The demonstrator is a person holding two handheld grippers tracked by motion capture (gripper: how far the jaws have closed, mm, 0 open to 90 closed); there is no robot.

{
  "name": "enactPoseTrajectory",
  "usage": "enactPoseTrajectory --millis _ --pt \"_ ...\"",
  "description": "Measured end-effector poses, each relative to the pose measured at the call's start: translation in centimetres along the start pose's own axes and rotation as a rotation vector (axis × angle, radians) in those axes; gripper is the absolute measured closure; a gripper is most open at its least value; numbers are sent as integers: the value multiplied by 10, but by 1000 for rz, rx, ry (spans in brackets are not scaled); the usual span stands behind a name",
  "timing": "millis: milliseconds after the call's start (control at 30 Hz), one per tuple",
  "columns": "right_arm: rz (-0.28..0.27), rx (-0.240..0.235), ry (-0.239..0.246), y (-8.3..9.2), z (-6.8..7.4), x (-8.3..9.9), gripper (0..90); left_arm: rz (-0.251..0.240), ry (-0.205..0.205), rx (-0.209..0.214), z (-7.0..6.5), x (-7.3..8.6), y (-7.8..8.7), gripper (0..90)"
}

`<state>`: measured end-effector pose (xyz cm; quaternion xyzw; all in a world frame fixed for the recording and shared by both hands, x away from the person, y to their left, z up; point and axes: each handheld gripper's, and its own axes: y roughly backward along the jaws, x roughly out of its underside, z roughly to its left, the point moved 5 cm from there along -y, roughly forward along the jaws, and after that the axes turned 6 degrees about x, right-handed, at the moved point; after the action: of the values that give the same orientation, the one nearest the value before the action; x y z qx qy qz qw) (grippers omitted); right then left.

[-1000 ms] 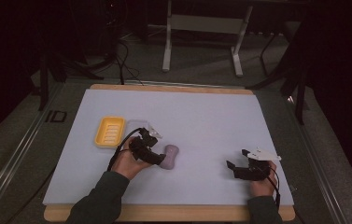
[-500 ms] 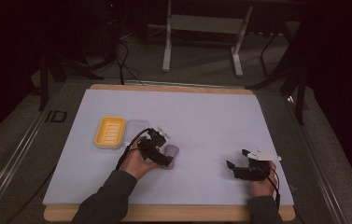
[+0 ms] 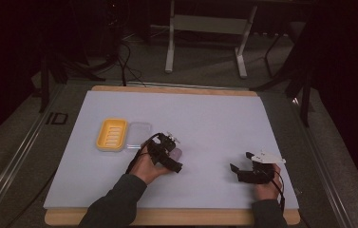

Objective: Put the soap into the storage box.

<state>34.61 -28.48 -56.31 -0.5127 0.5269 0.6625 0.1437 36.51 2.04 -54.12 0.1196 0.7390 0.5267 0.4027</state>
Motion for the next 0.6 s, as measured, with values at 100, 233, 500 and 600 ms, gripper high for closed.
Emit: enactPoseTrajectory --millis 100,233,500,600 --pt "2 0 6 0 0 0 150 13 5 6 0 0 -7 28" --pt "1 -2 4 0 0 0 150 35 5 7 1 1 -15 29" --pt "0 -3 6 0 0 0 150 52 -11 4 0 4 -20 89" --pt "0 -4 7 0 0 0 150 53 -13 12 0 5 -19 145"
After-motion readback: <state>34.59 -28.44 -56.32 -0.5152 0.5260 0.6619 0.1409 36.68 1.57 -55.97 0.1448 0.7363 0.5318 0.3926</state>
